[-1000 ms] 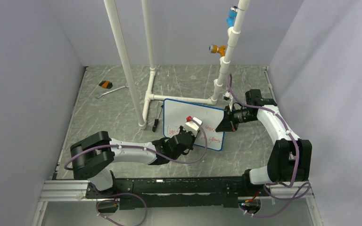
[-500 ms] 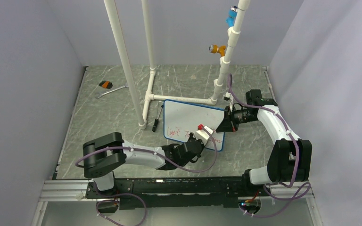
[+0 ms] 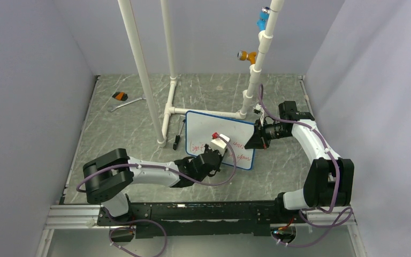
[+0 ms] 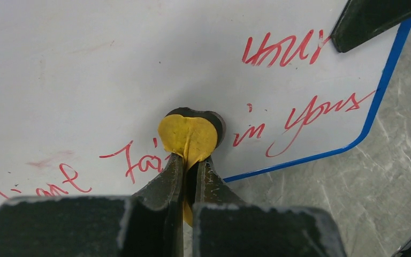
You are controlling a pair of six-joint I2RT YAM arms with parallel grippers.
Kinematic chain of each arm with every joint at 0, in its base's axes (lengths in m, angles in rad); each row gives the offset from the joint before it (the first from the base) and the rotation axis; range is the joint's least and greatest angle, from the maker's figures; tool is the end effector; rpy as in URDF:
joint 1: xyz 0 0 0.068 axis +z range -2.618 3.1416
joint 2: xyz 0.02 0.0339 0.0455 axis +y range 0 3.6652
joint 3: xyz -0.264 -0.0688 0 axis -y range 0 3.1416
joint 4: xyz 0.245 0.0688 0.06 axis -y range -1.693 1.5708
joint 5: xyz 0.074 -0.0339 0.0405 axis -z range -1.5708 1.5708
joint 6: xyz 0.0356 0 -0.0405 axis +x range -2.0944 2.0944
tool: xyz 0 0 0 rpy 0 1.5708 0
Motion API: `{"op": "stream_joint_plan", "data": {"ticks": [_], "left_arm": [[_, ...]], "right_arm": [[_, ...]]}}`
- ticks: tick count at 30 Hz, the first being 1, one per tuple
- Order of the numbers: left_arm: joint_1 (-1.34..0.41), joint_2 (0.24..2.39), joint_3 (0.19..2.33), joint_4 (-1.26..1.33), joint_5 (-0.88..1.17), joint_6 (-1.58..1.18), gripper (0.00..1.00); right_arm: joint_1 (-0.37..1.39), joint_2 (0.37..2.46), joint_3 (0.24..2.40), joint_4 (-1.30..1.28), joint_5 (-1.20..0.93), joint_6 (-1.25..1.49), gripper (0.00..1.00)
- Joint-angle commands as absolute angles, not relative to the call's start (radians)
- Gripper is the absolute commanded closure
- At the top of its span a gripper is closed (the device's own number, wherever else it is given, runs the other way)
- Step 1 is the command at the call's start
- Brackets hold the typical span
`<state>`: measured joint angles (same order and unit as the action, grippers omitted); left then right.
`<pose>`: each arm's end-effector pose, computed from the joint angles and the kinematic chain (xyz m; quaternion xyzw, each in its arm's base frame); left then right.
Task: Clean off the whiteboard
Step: Erase the center of the board with the whiteboard.
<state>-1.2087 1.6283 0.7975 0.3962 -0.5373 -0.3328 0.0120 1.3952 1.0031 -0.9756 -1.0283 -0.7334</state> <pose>0.1373 -0.3111 0.1926 0.2153 0.7966 -0.2009 0.5280 0.2415 0.0334 0.2448 -0.3619 0.7886 0.4266 0.2553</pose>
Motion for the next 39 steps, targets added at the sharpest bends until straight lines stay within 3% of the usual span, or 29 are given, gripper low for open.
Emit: {"op": "stream_joint_plan", "data": {"ticks": [1,14,20,28,39], "left_arm": [[-1.197,1.629,0.808,0.396,-0.54,-0.354,1.0],[-1.314,1.735,0.974,0.418,-0.514,-0.265,1.0],[-1.209,1.652,0.927,0.297,-0.572,-0.32,1.0],[-1.141,1.58,0.825,0.333,-0.519,-0.339,1.0],[-1.275,1.675,0.965,0.437,-0.454,-0.203,1.0]], "right_arm": [[0.025,1.387,1.017,-1.056,-1.111,-0.74,1.0],[0.025,1.385,1.017,-1.059,-1.113,-0.743,1.0],[0.025,1.384,1.017,-1.062,-1.112,-0.747,1.0],[0.025,1.386,1.017,-1.058,-1.111,-0.742,1.0],[0.025,1.393,1.019,-1.061,-1.113,-0.744,1.0]]}}
